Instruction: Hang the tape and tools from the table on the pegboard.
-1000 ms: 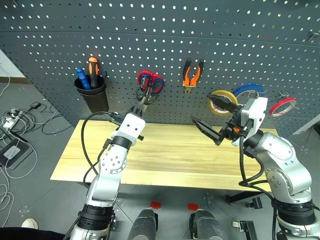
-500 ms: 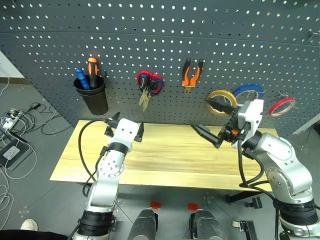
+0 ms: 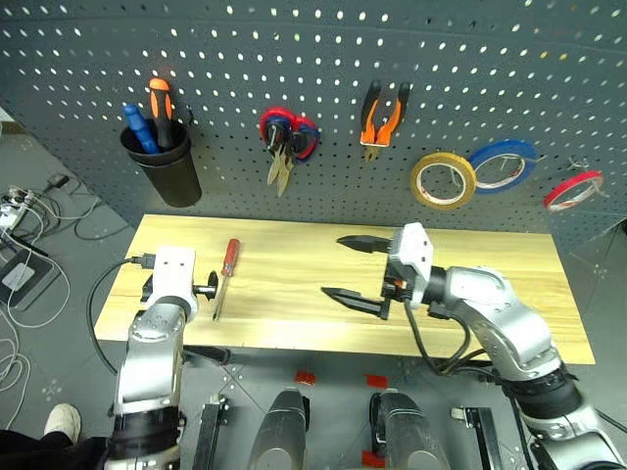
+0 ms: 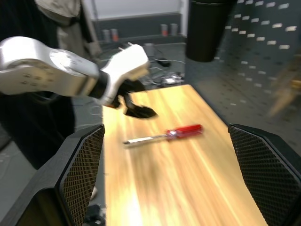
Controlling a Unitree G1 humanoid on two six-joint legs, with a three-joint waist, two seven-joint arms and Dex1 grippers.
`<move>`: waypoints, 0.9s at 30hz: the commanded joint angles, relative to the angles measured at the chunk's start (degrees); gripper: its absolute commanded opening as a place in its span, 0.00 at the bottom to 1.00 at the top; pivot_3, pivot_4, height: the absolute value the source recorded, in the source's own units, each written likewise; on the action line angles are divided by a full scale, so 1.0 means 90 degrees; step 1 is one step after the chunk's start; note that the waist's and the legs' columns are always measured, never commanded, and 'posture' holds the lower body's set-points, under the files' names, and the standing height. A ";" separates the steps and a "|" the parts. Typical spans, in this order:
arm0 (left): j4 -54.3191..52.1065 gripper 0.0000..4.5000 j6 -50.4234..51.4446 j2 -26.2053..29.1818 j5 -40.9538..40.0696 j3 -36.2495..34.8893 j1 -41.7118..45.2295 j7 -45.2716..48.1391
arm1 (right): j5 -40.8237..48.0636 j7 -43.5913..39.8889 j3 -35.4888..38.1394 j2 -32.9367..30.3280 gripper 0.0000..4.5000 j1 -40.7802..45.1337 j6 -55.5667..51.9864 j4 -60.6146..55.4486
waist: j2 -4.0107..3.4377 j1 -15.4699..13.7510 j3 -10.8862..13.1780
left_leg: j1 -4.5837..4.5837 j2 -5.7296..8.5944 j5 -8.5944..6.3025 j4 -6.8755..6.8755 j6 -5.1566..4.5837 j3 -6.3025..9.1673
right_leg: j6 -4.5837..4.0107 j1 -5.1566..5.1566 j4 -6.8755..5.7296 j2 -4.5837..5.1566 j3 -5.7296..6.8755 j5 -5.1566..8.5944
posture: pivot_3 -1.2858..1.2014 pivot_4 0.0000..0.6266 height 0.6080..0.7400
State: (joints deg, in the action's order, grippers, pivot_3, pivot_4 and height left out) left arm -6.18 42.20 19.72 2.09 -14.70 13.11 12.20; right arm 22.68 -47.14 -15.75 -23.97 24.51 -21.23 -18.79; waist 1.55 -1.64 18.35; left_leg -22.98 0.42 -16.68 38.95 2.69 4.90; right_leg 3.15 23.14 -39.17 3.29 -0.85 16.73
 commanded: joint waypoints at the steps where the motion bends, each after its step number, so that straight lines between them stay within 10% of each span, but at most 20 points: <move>1: 0.0401 1.00 0.0020 0.0341 -0.0277 0.0030 0.0517 0.0372 | 0.0045 0.0055 0.0111 0.0061 1.00 0.0111 -0.0177 -0.0042 | 0.0021 -0.0001 0.0107 | -0.0003 0.0000 0.0000 0.0000 0.0001 -0.0002 | 0.0000 0.0005 -0.0002 -0.0001 0.0000 0.0000 | 0.58 0.70 1.00; 20: 0.2329 1.00 0.0041 0.0799 -0.0435 0.0573 0.1836 0.0528 | 0.0092 0.0421 0.0308 0.0165 1.00 0.0058 -0.0523 -0.0227 | 0.0029 0.0033 0.0507 | -0.0023 -0.0009 0.0004 -0.0002 0.0007 -0.0018 | 0.0000 0.0057 -0.0044 -0.0006 -0.0006 0.0000 | 0.57 0.73 1.00; 27: 0.2608 0.62 -0.0188 0.0900 -0.0415 0.0601 0.1941 0.0518 | 0.0073 0.0456 0.0357 0.0145 1.00 -0.0004 -0.0599 -0.0284 | 0.0031 0.0033 0.0510 | -0.0074 -0.0009 0.0014 0.0004 0.0025 -0.0020 | 0.0000 0.0117 -0.0076 -0.0005 -0.0009 0.0000 | 0.57 0.73 1.00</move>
State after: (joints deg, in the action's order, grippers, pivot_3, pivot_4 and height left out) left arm 17.27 41.62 26.78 -1.68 -9.27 30.36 16.90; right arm 22.73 -43.28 -13.36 -22.62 25.15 -26.61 -18.56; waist 1.83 -1.34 22.94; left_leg -23.69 0.33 -16.46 38.99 3.08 4.74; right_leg 3.15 24.24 -39.85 3.24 -0.90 16.73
